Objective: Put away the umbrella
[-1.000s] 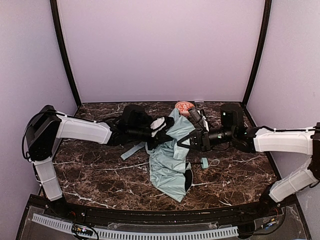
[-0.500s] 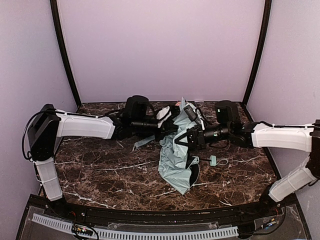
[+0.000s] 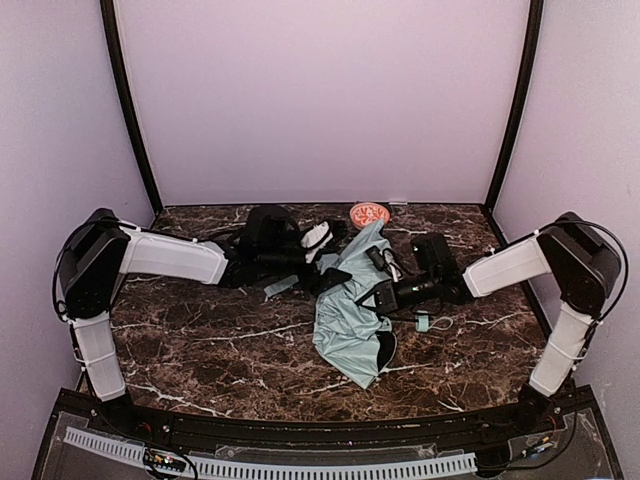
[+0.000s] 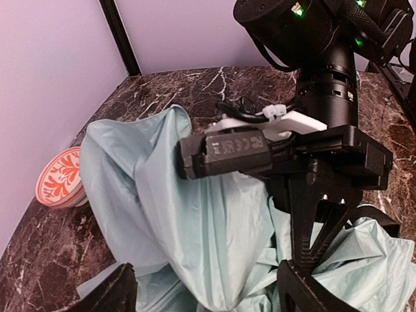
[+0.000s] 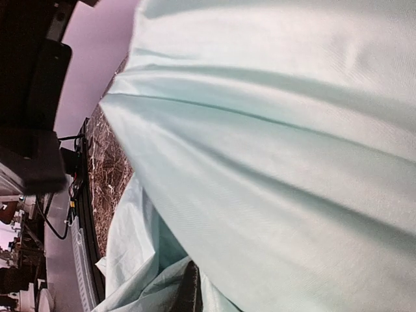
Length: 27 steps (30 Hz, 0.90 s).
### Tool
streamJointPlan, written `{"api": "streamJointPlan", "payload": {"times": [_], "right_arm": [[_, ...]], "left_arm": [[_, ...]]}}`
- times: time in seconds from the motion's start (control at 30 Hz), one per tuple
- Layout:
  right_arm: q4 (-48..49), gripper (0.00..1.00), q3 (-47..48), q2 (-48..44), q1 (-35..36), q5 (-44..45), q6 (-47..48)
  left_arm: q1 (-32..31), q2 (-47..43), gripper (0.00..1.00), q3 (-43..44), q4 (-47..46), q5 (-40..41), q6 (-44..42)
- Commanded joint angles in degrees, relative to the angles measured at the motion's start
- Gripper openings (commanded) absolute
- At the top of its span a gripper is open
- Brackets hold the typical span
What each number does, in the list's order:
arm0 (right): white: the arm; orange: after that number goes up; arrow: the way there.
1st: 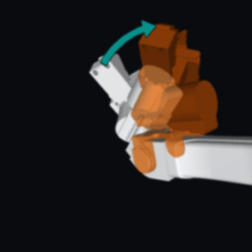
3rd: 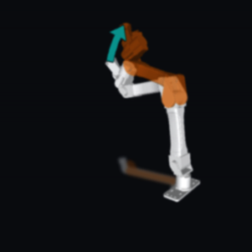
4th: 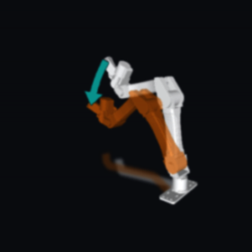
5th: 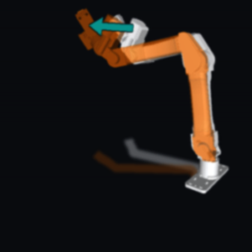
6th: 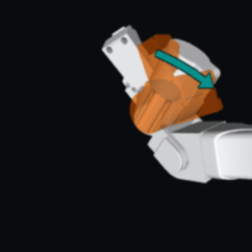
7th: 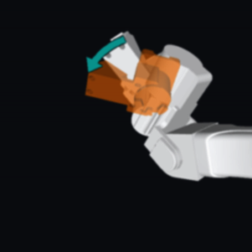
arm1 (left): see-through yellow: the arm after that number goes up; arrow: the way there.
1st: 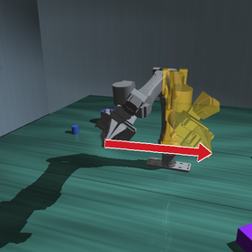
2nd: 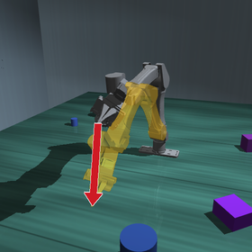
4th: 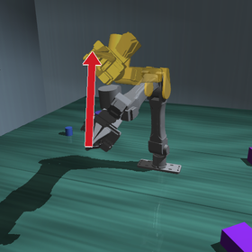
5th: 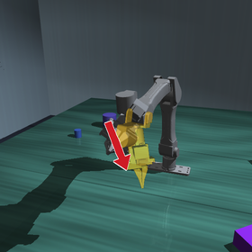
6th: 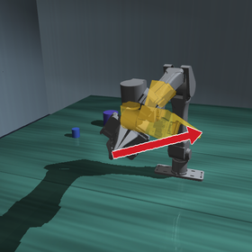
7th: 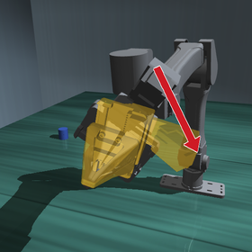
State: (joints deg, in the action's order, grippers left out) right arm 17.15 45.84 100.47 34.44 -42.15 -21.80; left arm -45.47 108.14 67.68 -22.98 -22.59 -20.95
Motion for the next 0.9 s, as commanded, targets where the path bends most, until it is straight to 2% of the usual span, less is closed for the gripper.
{"api": "streamJointPlan", "payload": {"times": [0.0, 0.13, 0.23, 0.3, 0.4, 0.53, 0.63, 0.73, 0.87], "right_arm": [[4.3, 0.00, 1.2, 1.9, -0.4, 0.6, -2.9], [3.0, 0.03, 2.6, 5.2, -1.4, 2.9, -5.7], [3.0, 0.04, 3.3, 7.8, -1.5, 2.9, -7.3], [2.4, 0.05, 3.5, 8.5, -1.5, 2.9, -7.7], [-1.0, 0.07, 4.0, 8.1, -1.5, 4.4, -6.3], [-6.5, 0.09, 6.1, 9.3, -1.5, 5.6, -3.1], [-8.9, 0.11, 7.1, 10.7, -1.3, 5.8, -1.2], [-10.9, 0.13, 7.7, 11.4, -0.9, 4.9, 0.2], [-18.0, 0.18, 8.9, 10.8, 1.6, 6.2, 6.2]], "left_arm": [[-0.2, -5.7, 0.76, 1.2, 4.4, 1.8, -6.3], [-2.7, -12.2, 0.71, -5.9, 4.9, -3.1, -18.5], [-4.7, -10.6, 0.66, -6.1, 11.9, -6.6, -25.3], [-6.0, -7.7, 0.68, -4.2, 17.2, -6.2, -27.4], [-6.9, -5.9, 0.75, -5.4, 17.7, -7.1, -29.5], [-7.6, -3.8, 0.83, -7.8, 11.7, -10.4, -28.5], [-8.6, -2.4, 0.84, -10.5, 4.5, -9.2, -26.2], [-9.7, -1.7, 0.83, -11.5, 1.3, -6.1, -24.0], [-9.8, -3.7, 0.81, -9.9, 4.9, -6.1, -19.7]]}}
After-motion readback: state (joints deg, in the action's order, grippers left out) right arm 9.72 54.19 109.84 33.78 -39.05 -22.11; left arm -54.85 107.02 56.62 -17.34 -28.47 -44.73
